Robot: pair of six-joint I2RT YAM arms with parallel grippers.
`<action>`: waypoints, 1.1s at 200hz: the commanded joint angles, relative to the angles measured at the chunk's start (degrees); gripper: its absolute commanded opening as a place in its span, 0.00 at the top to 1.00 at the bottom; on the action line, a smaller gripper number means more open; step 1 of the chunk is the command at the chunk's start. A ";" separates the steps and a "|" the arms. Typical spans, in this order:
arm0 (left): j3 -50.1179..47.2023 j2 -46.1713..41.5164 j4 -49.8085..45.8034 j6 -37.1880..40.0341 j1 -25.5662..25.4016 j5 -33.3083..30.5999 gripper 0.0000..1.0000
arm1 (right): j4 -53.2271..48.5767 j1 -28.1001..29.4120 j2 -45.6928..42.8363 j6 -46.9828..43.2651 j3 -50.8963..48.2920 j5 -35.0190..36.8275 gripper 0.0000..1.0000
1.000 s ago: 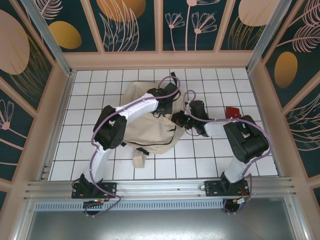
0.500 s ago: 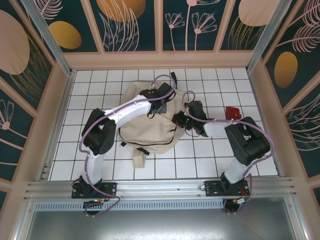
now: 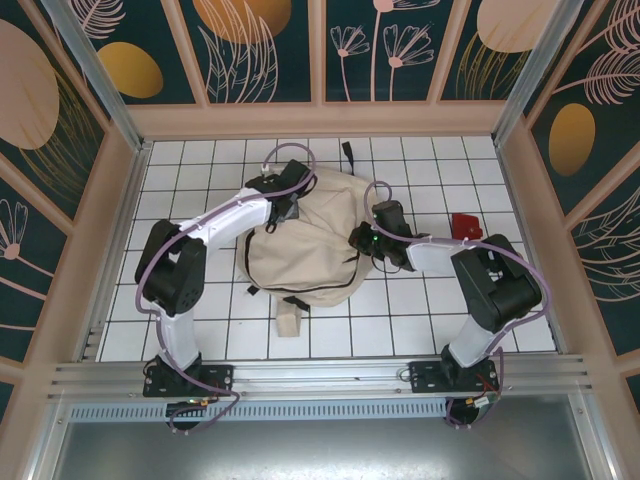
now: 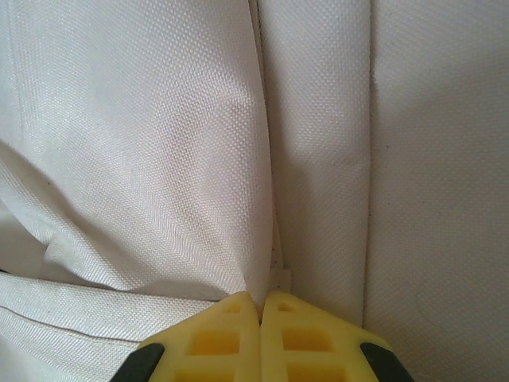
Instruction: Pack the student bag
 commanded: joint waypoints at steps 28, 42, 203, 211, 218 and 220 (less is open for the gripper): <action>-4.25 -4.56 1.29 -0.04 3.68 -3.85 1.00 | -8.75 -2.02 -2.61 -3.08 2.15 8.34 1.00; -5.06 -4.99 1.71 -0.40 3.88 -3.59 1.00 | -8.60 -2.34 -3.24 -3.87 2.86 7.23 1.00; -20.07 -16.84 13.00 -4.38 4.09 4.66 1.00 | -23.20 2.62 1.54 -12.47 25.69 0.51 0.58; -20.81 -17.72 13.26 -4.57 4.12 4.85 1.00 | -23.02 4.36 3.22 -12.17 27.07 -0.71 0.60; -21.74 -18.64 13.78 -4.82 4.16 5.10 1.00 | -22.87 5.22 4.73 -11.93 28.27 -1.71 0.61; -22.13 -18.97 14.01 -4.82 4.16 5.20 1.00 | -22.91 5.45 5.19 -11.90 28.56 -2.02 0.61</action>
